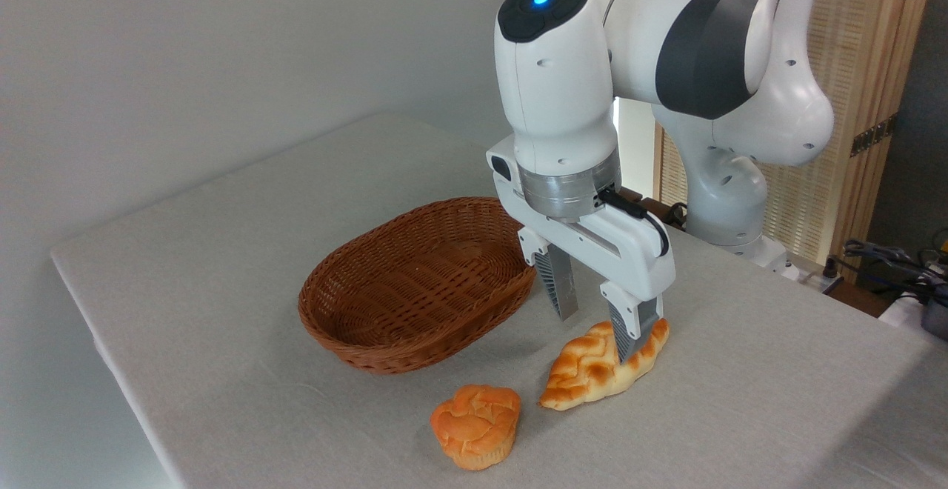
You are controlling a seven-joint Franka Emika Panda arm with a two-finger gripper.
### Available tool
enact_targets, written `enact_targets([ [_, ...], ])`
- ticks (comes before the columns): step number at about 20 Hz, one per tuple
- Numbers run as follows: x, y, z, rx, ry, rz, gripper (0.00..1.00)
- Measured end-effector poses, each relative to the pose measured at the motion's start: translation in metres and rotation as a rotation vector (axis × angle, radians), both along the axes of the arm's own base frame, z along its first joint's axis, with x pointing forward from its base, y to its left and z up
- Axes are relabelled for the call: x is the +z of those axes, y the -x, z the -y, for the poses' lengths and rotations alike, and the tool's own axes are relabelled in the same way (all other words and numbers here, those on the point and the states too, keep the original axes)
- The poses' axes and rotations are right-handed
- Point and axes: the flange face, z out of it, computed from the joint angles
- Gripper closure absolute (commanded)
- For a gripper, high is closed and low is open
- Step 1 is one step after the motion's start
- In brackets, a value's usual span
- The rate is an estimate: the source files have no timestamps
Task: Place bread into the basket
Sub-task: 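Lower the gripper around the braided loaf and close on it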
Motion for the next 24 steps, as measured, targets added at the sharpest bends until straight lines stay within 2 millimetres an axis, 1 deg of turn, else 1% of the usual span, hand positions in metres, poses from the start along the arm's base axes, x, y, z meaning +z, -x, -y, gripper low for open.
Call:
enact_targets([
  [11, -0.023, 0.008, 0.004, -0.013, 0.007, -0.018, 0.00],
  [14, -0.024, 0.008, 0.004, -0.027, 0.008, -0.018, 0.00],
  [18, -0.024, 0.009, 0.002, -0.092, -0.013, -0.022, 0.00],
  [24, -0.024, 0.009, 0.000, -0.106, -0.030, -0.027, 0.00],
])
